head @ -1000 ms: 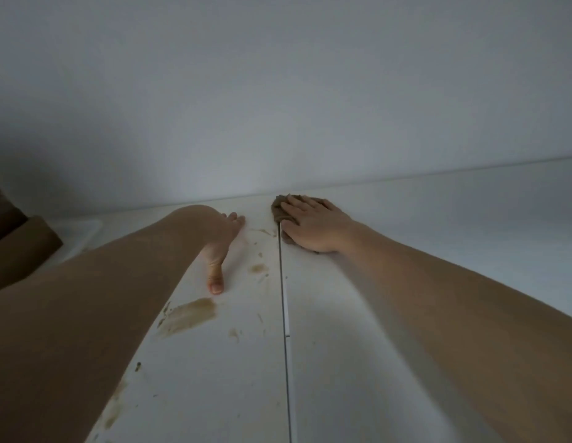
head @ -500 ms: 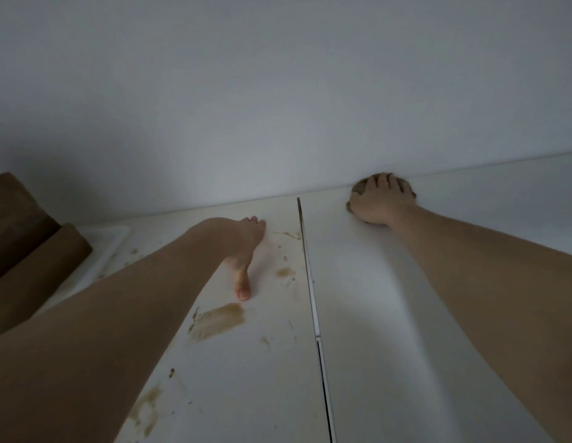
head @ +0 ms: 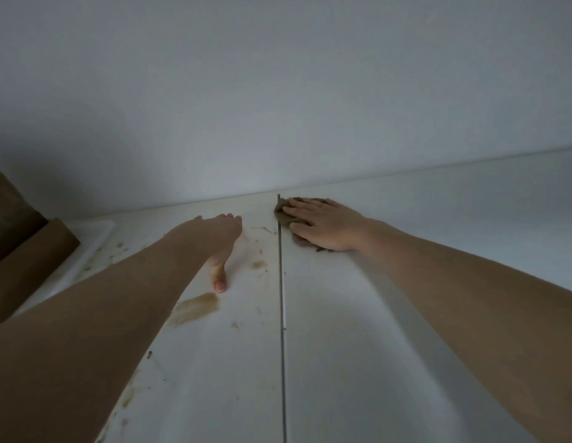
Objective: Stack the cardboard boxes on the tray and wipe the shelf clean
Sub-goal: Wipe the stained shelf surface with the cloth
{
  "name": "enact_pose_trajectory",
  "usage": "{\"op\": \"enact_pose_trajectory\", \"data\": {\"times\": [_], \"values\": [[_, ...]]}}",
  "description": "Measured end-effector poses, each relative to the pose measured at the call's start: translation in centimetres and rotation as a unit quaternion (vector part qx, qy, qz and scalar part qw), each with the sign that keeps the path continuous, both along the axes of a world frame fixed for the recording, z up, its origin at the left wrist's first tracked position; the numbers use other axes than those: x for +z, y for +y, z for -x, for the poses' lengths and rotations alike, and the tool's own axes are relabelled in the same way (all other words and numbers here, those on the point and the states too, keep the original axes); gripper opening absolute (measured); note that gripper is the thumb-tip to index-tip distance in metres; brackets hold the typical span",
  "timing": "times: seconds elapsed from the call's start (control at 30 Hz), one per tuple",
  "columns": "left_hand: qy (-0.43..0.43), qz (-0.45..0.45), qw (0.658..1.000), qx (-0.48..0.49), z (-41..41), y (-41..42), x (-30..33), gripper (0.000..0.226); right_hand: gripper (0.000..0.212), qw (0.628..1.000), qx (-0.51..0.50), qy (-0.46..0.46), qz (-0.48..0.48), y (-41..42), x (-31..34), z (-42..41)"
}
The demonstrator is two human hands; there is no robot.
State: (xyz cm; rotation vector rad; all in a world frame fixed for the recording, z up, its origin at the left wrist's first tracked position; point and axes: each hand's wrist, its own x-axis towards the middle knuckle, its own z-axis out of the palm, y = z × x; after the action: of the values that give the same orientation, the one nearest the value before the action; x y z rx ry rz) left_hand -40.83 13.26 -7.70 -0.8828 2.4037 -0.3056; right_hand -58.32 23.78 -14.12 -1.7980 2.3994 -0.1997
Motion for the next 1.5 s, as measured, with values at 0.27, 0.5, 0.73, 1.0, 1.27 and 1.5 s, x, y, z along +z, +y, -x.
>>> {"op": "enact_pose_trajectory", "data": {"times": [0.27,0.5,0.73,1.0,1.27,1.5], "values": [[0.158,0.034,0.987,0.014,-3.0,2.0,-0.5,0.087,0.057,0.981,-0.193,-0.005,0.004,2.2,-0.3,-1.6],[0.209,0.027,0.977,0.017,-5.9,4.3,0.8,0.093,0.053,0.999,0.042,-0.01,0.009,7.0,0.2,-8.8],[0.253,-0.089,0.963,-0.013,-9.1,7.0,1.4,0.086,0.056,0.985,-0.171,-0.002,0.006,7.4,-0.3,-7.5],[0.244,-0.187,0.951,0.014,-10.9,10.7,2.6,0.1,0.053,0.999,0.045,0.001,0.016,12.6,0.5,-13.0],[0.195,-0.265,0.944,-0.002,-13.7,14.5,1.8,0.109,0.056,0.985,-0.17,-0.002,0.018,12.5,0.0,-13.6],[0.142,-0.204,0.968,-0.03,-14.9,16.0,0.2,0.102,0.07,0.999,0.032,-0.017,0.016,16.7,0.2,-16.2]]}}
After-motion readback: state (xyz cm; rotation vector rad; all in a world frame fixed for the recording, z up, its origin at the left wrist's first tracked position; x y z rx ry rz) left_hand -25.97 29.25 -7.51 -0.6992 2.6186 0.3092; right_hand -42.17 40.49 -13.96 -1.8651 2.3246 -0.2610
